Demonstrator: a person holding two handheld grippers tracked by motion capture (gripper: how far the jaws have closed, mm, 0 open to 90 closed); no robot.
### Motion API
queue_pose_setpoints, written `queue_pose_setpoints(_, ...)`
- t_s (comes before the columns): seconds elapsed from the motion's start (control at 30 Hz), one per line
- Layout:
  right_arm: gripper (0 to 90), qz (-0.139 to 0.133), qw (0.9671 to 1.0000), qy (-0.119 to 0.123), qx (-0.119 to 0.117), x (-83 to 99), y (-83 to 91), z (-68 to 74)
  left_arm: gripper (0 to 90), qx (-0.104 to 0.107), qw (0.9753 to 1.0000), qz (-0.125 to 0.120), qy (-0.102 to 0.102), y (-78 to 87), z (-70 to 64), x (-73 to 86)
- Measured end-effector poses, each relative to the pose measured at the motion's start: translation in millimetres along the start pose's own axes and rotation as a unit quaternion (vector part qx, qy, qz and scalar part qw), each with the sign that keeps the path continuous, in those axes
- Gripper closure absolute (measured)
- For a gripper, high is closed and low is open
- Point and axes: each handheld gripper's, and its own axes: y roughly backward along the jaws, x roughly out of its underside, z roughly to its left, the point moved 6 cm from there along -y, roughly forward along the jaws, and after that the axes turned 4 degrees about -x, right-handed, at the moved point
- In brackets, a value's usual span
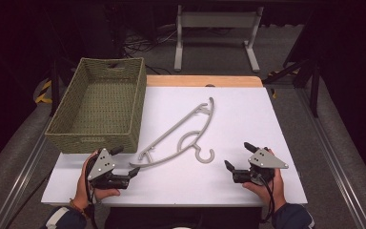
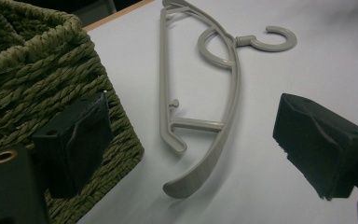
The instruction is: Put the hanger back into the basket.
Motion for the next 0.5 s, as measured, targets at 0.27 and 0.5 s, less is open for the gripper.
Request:
queue_pose_setpoints(0.27, 7.4, -0.007, 1.0, -0.003, -0.002, -5.0, 2.0, 0.6, 13.7, 0.011, 0.9999, 0.007, -0.001, -2.1, -5.2, 0.2)
queue_pose_setpoints(0.5, 7.6, 0.004, 1.0, -0.003, 0.001, -2.7, -0.5, -0.4, 28.4, 0.043, 0.9978, 0.045, -0.025, -18.3, -19.6, -10.7)
